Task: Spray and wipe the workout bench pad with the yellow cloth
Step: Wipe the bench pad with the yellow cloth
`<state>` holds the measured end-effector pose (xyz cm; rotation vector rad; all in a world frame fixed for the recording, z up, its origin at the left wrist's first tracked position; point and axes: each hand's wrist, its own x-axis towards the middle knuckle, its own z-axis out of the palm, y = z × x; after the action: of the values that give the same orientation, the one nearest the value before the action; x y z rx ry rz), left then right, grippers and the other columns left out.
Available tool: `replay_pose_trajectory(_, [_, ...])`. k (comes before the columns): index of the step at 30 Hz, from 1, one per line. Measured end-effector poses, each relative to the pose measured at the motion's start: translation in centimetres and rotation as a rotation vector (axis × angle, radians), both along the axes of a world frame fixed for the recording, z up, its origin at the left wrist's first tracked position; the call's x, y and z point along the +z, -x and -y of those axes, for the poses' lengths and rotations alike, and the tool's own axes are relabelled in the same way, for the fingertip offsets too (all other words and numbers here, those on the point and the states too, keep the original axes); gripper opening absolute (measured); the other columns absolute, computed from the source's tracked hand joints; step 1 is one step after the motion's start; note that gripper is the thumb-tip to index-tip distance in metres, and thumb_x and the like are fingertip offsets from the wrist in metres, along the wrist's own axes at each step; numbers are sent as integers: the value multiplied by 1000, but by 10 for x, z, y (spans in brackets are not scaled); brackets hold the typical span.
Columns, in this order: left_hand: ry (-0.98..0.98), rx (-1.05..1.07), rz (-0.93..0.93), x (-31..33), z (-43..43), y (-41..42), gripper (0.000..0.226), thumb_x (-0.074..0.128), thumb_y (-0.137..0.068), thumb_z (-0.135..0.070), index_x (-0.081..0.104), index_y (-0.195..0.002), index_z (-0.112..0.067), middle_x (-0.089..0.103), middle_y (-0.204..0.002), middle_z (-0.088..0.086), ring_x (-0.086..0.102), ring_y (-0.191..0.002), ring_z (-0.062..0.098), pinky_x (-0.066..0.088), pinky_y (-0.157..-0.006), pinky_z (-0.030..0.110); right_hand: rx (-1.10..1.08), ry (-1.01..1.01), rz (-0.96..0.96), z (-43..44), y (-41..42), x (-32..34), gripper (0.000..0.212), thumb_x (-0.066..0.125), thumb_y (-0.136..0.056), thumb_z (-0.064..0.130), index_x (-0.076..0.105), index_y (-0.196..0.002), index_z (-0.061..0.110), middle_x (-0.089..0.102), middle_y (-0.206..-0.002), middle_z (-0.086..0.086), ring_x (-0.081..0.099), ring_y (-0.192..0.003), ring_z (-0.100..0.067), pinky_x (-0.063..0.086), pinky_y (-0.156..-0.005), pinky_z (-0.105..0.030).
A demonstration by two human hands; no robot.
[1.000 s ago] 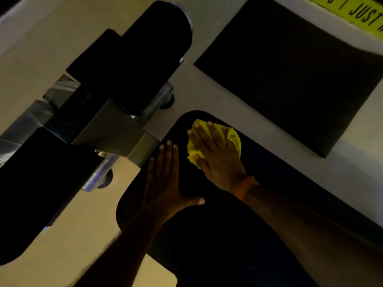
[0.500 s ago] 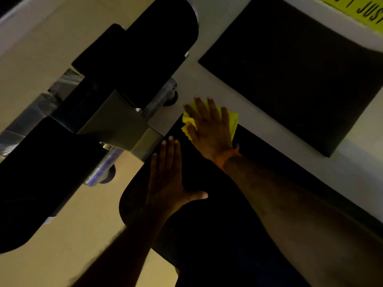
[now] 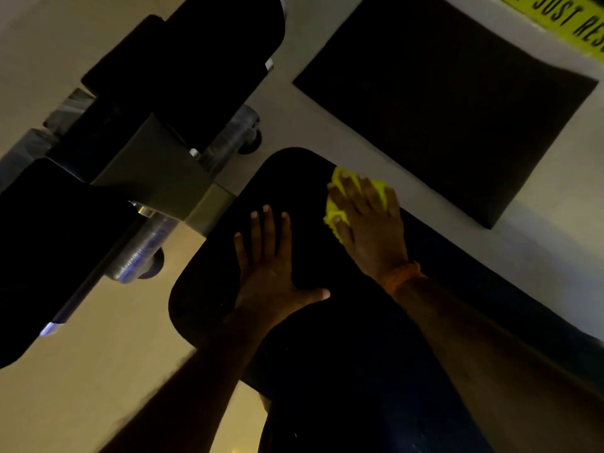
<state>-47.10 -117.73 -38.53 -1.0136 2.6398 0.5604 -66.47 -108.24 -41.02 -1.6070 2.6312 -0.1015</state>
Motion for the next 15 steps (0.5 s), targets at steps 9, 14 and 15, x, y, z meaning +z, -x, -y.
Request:
replay_pose_trajectory(9, [36,-87,14,-6,-18,5,151,42,-47,-102,-10,-161,-17,-19,-168,17,-23,-154,36,-4,-120,66,-259,15,-1,-58,-10,-2,62,36,-105,40,15,-163,31,11,-172,4,14,-159,-26,15,-124,-62])
replay_pose_trajectory(14, [53,-107,6,-5,-32,9,148,40,-51,-101,-5,-162,-14,-13,-168,19,-16,-155,36,-3,-118,67,-2,1,32,-59,-23,-4,60,34,-106,40,18,-163,29,13,-172,2,10,-159,-26,13,-123,-64])
replay_pose_trajectory(15, [56,-113,3,-5,-35,9,148,40,-51,-101,-5,-162,-14,-12,-169,19,-16,-155,36,-2,-118,67,37,-15,4,-71,-7,-2,60,34,-106,40,19,-163,29,15,-172,2,13,-159,-25,15,-123,-63])
